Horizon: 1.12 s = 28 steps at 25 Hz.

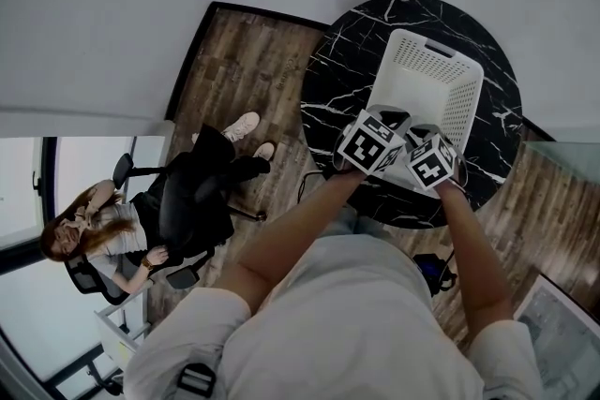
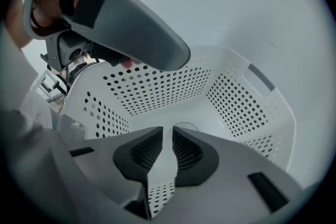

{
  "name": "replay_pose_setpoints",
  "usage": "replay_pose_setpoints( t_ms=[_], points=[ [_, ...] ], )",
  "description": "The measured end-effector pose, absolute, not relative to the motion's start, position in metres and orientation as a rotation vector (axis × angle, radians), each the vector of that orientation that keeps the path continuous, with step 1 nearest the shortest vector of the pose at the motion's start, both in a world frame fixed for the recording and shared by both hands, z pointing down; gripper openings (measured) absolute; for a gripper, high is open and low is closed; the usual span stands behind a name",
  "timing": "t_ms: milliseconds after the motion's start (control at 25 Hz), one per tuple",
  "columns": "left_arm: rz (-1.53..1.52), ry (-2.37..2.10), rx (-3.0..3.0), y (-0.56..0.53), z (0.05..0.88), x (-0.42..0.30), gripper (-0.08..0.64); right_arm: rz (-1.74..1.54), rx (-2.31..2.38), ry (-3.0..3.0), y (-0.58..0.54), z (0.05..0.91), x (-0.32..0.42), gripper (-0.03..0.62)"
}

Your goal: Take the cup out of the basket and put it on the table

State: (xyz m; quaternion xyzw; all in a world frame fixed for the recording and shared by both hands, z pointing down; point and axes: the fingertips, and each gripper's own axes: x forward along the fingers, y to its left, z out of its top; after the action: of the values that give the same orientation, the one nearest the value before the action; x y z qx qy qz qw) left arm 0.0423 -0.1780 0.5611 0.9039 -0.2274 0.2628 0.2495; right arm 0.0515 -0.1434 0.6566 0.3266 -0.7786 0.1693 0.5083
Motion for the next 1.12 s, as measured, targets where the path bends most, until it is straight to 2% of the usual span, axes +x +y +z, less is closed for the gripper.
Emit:
replay_pose_setpoints(
  t_ms=[1120],
  points=[
    [0.718, -0.615, 2.463, -0.179, 0.562, 0.044, -0.006, 0.392, 0.722, -1.782, -0.148, 0.696, 0.054, 0.044]
  ],
)
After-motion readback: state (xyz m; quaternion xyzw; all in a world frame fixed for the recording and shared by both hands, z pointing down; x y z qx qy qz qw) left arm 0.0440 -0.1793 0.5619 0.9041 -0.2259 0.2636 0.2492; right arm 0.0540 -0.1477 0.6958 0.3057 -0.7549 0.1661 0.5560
